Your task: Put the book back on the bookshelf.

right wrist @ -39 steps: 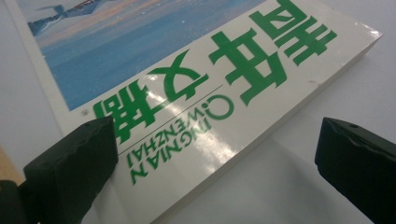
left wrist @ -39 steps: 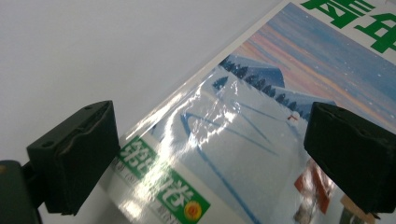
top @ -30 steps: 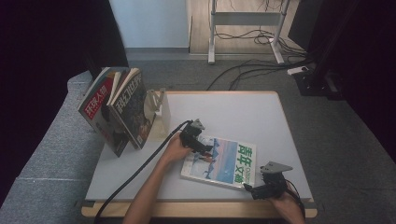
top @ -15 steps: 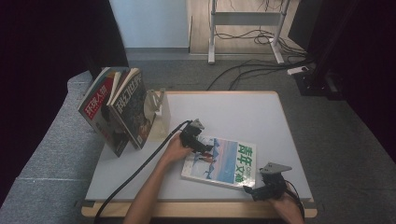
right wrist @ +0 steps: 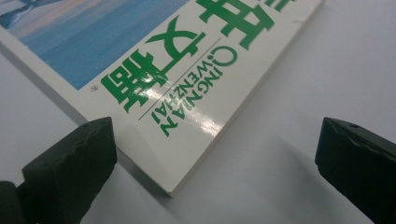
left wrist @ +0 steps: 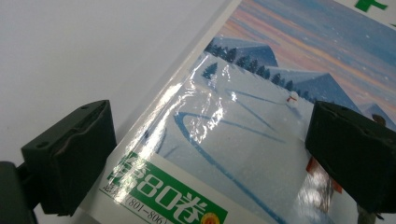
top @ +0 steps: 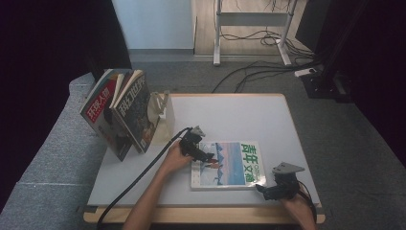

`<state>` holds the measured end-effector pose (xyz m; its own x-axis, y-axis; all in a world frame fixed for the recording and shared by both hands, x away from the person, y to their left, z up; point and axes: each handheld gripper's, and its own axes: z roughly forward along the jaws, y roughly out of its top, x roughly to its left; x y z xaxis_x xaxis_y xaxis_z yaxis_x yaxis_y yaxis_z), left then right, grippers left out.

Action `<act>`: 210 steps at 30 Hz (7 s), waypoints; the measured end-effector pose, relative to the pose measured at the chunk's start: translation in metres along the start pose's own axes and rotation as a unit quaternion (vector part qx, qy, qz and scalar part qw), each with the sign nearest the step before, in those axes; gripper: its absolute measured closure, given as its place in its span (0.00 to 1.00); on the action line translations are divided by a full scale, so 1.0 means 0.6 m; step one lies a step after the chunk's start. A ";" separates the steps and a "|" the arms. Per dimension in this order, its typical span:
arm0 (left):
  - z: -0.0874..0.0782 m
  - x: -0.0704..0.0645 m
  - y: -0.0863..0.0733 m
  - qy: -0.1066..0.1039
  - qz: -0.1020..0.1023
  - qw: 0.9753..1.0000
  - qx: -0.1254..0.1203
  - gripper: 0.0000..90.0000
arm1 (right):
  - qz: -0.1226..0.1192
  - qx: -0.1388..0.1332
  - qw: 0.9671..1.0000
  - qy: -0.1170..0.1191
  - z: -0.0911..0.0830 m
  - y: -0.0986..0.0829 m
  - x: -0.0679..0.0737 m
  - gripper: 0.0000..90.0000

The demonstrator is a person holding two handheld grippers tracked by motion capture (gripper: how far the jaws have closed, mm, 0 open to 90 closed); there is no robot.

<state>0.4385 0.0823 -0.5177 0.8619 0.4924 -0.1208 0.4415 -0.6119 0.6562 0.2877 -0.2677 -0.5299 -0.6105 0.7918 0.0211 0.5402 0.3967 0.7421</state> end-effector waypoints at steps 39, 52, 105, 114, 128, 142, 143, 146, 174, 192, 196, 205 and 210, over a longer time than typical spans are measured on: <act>-0.068 -0.055 -0.088 -0.024 0.006 1.000 0.016 0.00 | 0.054 0.005 0.997 -0.055 0.048 0.048 -0.087 0.00; -0.089 -0.082 -0.110 -0.015 0.017 0.999 0.028 0.01 | 0.047 0.017 0.996 -0.067 0.079 0.085 -0.102 0.00; -0.126 -0.017 -0.151 0.106 -0.035 0.993 0.027 0.12 | 0.063 0.017 0.996 -0.053 0.109 0.109 -0.123 0.00; -0.125 -0.045 -0.154 0.091 -0.018 0.995 0.029 0.12 | 0.059 0.022 0.996 -0.061 0.107 0.109 -0.120 0.01; -0.109 -0.091 -0.152 0.071 0.005 0.997 0.027 0.06 | 0.064 0.026 0.995 -0.072 0.113 0.107 -0.117 0.02; -0.094 -0.118 -0.149 0.070 0.029 0.997 0.017 0.00 | 0.068 0.023 0.994 -0.086 0.137 0.129 -0.121 0.02; -0.093 -0.120 -0.148 0.070 0.032 0.997 0.017 0.00 | 0.068 0.022 0.994 -0.086 0.138 0.130 -0.121 0.02; -0.090 -0.125 -0.145 0.068 0.038 0.997 0.015 0.00 | 0.071 0.020 0.994 -0.086 0.146 0.135 -0.121 0.02; -0.096 -0.094 -0.153 0.081 -0.005 0.997 0.003 0.00 | 0.071 0.015 0.996 -0.060 0.160 0.161 -0.122 0.02; -0.095 -0.095 -0.155 0.083 -0.003 0.997 -0.001 0.00 | 0.053 0.002 0.998 0.025 0.141 0.182 -0.080 0.03; -0.095 -0.095 -0.155 0.083 -0.004 0.997 -0.001 0.00 | 0.039 0.012 0.999 0.035 0.153 0.184 -0.069 0.04; -0.095 -0.095 -0.155 0.083 -0.003 0.997 -0.001 0.00 | 0.024 0.025 0.998 0.060 0.177 0.188 -0.047 0.05; -0.095 -0.095 -0.155 0.083 -0.003 0.997 -0.001 0.00 | 0.031 0.030 0.997 0.068 0.191 0.189 -0.044 0.04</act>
<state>0.3342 0.1463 -0.5294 0.8058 0.5922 -0.0004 0.4466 -0.6072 0.6572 0.4316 -0.1907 -0.5232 -0.6457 0.7467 0.1598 0.6101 0.3788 0.6959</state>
